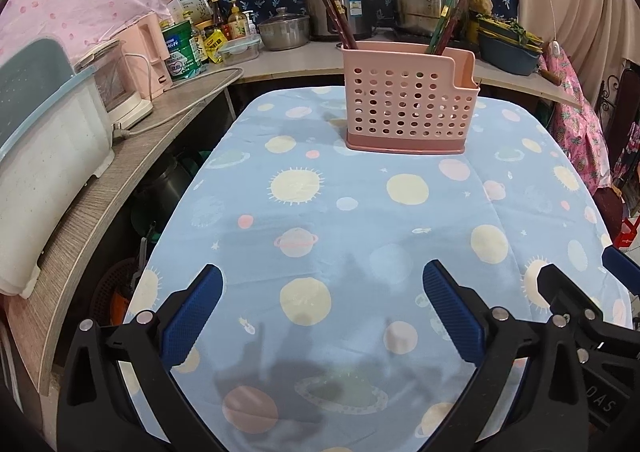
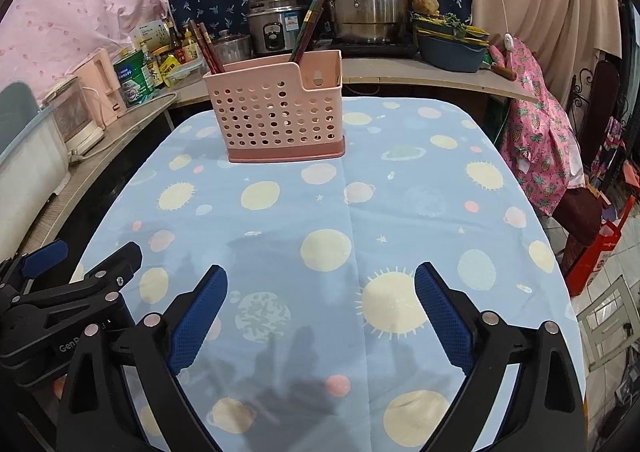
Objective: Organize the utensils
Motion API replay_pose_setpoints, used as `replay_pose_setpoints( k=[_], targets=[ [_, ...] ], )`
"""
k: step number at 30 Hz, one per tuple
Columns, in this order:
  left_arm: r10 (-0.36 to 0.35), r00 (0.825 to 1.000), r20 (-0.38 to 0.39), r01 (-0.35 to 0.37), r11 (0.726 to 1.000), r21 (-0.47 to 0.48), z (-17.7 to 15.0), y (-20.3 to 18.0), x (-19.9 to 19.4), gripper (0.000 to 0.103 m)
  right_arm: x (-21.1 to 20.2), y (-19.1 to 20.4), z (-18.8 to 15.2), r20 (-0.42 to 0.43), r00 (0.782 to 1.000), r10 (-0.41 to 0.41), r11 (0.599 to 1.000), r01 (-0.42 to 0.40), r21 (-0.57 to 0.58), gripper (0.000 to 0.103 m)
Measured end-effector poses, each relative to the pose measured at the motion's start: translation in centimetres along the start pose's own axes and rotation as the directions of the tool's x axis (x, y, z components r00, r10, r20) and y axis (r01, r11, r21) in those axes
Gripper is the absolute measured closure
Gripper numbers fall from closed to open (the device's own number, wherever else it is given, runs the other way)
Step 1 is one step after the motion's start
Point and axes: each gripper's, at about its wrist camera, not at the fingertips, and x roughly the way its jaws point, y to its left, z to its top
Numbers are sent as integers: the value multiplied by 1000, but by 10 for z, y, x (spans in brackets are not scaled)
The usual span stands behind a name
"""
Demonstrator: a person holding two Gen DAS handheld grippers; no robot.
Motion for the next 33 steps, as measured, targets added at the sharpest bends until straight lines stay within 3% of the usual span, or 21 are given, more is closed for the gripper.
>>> replay_pose_setpoints(
  k=[15, 33],
  targets=[
    [9, 1000, -11, -9, 1000, -8, 17, -6, 17, 7, 17, -3, 13, 4, 1000, -22, 1000, 22, 2, 12],
    [39, 997, 66, -38, 999, -21, 56, -8, 26, 7, 28, -2, 47, 55, 998, -31, 1000, 31, -6, 12]
  ],
)
